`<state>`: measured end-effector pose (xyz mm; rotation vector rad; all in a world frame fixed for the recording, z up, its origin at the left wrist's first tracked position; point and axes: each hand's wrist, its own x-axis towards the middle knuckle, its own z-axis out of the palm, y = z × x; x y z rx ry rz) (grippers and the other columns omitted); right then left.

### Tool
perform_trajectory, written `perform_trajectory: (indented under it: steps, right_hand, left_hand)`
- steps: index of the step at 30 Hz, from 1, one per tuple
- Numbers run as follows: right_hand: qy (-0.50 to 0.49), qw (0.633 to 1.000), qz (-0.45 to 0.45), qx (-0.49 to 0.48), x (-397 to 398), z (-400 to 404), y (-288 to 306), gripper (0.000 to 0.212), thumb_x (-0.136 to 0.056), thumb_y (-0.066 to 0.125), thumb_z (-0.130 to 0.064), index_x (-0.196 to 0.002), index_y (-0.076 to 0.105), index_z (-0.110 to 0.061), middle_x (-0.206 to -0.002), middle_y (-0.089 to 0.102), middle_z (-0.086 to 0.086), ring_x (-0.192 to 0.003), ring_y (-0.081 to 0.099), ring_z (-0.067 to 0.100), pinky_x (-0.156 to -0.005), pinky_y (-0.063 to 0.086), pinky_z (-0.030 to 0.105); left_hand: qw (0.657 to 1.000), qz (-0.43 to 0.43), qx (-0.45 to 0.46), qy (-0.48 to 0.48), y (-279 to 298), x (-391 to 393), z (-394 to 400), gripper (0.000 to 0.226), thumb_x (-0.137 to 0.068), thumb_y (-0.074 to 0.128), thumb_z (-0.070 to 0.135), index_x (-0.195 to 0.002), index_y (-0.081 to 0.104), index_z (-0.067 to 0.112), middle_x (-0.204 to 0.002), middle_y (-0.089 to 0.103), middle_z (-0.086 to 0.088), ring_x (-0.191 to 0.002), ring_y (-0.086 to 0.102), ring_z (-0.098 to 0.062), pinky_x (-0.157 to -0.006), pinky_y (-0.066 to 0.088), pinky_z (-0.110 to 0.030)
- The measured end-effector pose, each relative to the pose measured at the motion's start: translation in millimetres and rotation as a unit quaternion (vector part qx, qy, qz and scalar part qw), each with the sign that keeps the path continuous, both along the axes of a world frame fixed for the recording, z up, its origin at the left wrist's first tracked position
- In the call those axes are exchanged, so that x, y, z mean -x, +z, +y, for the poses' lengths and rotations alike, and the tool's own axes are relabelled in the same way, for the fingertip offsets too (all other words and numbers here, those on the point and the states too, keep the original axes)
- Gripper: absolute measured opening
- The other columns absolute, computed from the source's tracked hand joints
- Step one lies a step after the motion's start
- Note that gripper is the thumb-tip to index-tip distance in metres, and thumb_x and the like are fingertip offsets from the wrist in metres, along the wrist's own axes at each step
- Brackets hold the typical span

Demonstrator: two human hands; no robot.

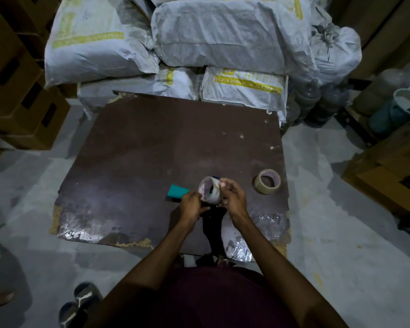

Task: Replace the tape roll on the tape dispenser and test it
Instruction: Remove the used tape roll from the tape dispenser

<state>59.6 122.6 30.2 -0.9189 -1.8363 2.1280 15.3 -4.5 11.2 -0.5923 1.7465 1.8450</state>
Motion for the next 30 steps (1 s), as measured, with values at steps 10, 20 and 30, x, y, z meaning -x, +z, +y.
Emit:
perform_trajectory:
  steps: [10,20,30]
  right_hand:
    - [0.211,0.975,0.056,-0.050,25,-53,31,0.045,-0.081,0.077,0.003,-0.121,0.066,-0.014,-0.095,0.076,0.017,-0.090,0.074,0.029,-0.077,0.060,0.050]
    - [0.273,0.955,0.010,-0.116,49,-104,18,0.028,-0.082,0.075,-0.030,-0.110,0.073,-0.032,-0.113,0.074,0.001,-0.106,0.069,0.028,-0.092,0.056,0.059]
    - [0.317,0.944,-0.013,-0.091,70,-179,10,0.037,-0.087,0.071,0.001,-0.122,0.063,-0.005,-0.117,0.071,0.009,-0.096,0.071,0.004,-0.083,0.059,0.024]
  left_hand:
    - [0.972,0.014,-0.209,0.103,19,3,-58,0.042,-0.093,0.066,0.032,-0.127,0.066,0.007,-0.108,0.075,-0.014,-0.090,0.072,-0.026,-0.067,0.063,-0.037]
    - [0.956,0.151,-0.102,0.232,15,7,-123,0.054,-0.083,0.069,0.010,-0.130,0.066,0.034,-0.140,0.064,-0.006,-0.124,0.064,-0.026,-0.100,0.056,-0.048]
    - [0.909,0.191,-0.053,0.365,16,8,-188,0.024,-0.083,0.053,-0.018,-0.092,0.069,-0.004,-0.116,0.070,-0.016,-0.114,0.065,-0.027,-0.101,0.052,-0.047]
